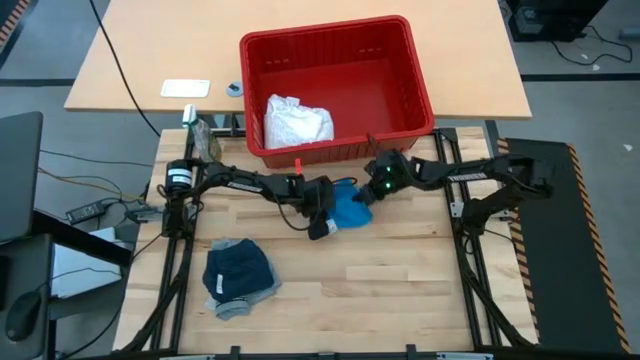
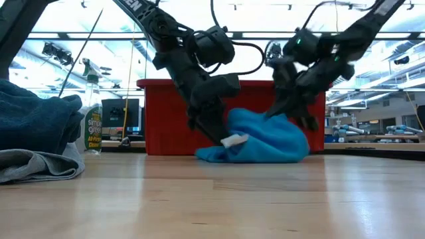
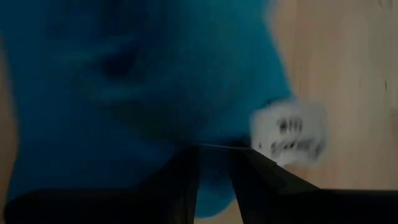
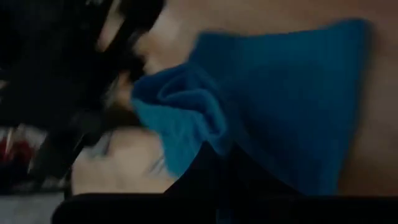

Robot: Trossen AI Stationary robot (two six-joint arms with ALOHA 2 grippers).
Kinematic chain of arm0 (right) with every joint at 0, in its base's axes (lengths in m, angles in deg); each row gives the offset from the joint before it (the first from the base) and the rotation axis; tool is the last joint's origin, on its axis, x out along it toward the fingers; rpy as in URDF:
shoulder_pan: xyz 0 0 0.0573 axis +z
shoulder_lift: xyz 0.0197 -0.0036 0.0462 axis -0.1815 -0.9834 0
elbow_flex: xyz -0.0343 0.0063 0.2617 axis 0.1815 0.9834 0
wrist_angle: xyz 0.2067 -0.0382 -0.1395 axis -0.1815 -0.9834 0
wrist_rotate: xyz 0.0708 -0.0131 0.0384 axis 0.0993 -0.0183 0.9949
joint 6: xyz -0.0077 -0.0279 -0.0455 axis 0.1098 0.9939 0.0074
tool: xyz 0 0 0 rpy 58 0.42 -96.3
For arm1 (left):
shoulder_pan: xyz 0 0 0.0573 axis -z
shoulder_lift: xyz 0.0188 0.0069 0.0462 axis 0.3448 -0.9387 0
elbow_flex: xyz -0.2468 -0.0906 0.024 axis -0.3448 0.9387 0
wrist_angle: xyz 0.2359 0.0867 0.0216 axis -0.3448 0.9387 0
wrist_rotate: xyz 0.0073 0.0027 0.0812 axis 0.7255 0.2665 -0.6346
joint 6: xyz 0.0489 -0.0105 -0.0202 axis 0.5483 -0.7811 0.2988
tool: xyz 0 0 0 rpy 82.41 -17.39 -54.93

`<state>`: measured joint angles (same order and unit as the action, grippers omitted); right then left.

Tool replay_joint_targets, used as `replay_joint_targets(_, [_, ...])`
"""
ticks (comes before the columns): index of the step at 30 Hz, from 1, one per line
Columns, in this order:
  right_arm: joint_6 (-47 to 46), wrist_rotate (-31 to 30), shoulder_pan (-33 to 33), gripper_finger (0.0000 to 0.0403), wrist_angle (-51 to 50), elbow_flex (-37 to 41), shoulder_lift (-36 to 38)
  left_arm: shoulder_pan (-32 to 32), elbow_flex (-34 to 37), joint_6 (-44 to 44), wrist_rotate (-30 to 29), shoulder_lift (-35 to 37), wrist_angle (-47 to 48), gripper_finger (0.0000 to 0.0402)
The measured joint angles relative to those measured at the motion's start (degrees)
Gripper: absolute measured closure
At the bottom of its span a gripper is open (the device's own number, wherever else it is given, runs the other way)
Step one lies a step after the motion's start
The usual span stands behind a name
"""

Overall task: Fold laundry
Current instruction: Fold the blue pants

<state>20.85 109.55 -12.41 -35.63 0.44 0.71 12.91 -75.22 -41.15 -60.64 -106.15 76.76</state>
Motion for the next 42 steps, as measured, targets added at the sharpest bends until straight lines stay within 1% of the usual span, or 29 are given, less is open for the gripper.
replay_joint_targets(4, [-0.4,-0.09,-3.4,0.0388,5.02,0.0,-6.11,-0.94,-0.04,2.23,2.33,0.0,-0.66,0.0323])
replay_joint_targets(7, [-0.84,0.65,-4.57,0.0388,9.2,-0.04,-10.1,-1.39,-0.02,2.62,2.66,0.0,-0.02,0.0329])
replay_joint_targets(10, [-3.42,1.5,-5.03,0.0382,13.79,-0.06,-12.73,-1.69,-0.02,4.27,3.23,0.16,0.27,0.0333])
replay_joint_targets(14, [-6.15,0.44,-5.12,0.0327,20.32,-0.02,-12.86,-1.95,-0.02,5.74,3.62,0.42,1.81,0.0333])
replay_joint_targets(17, [-4.33,-3.57,-5.12,0.0287,25.53,-0.05,-11.4,-2.25,-0.02,7.78,3.62,0.73,2.5,0.0334])
replay_joint_targets(19, [-1.82,-5.9,-5.15,0.027,28.33,-0.07,-10.78,-2.28,-0.04,8.32,3.63,1.2,2.61,0.0334])
replay_joint_targets(24, [2.23,-6.48,-5.07,0.0256,27.94,-0.04,-9.6,-2.28,-0.02,7.28,3.78,4.78,6.4,0.0334])
replay_joint_targets(29, [0.56,-5.48,-3.4,0.0264,23.93,-0.07,-9.59,-3.35,-0.02,2.12,3.77,9.73,12.32,0.0334])
replay_joint_targets(32, [0.69,-5.42,-0.61,0.0273,22.66,0.33,-9.59,-3.95,-0.02,1.37,3.78,11.97,11.19,0.0334])
replay_joint_targets(35, [1.62,-7.96,3.09,0.028,22.62,0.84,-9.59,-4.2,-0.04,1.04,3.8,12.27,5.22,0.0334])
replay_joint_targets(37, [3.22,-11.12,5.47,0.0282,22.74,0.87,-9.59,-4.14,-0.03,1.02,4.37,11.31,0.43,0.0334])
replay_joint_targets(40, [5.66,-17.82,8.25,0.0282,22.67,0.87,-9.59,-3.81,-0.04,0.85,4.8,8.92,-2.64,0.0334])
replay_joint_targets(42, [5.94,-23.02,9.14,0.0282,21.43,0.85,-9.9,-3.81,-0.04,1.06,3.68,6.33,-3.35,0.0334])
